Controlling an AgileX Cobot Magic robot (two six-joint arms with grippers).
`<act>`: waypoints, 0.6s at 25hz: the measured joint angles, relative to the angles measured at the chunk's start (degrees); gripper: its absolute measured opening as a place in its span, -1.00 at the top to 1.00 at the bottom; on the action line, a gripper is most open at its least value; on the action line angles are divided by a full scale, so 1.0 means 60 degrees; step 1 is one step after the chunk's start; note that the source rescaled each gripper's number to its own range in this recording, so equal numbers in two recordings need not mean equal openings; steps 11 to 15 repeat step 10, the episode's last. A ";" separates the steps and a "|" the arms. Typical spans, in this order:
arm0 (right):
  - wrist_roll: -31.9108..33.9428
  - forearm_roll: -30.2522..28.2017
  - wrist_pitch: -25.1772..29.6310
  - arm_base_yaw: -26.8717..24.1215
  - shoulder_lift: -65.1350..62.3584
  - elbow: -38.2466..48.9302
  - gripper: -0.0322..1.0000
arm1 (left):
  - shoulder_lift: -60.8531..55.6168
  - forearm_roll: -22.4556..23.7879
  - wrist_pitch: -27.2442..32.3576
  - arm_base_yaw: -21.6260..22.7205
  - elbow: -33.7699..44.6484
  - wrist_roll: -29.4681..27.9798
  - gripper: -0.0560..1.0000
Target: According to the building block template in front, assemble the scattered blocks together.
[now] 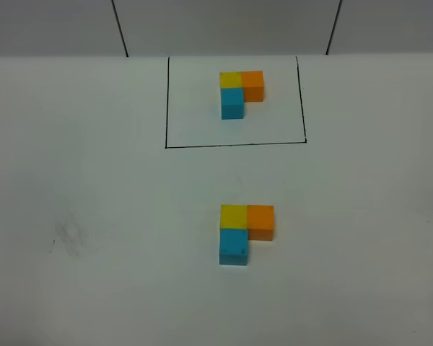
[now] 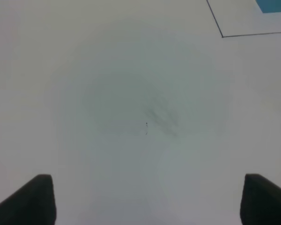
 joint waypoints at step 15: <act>0.0000 0.0000 0.0000 0.0060 0.0000 0.0000 0.83 | 0.0000 0.0000 0.0000 0.0000 0.0000 0.0000 -0.40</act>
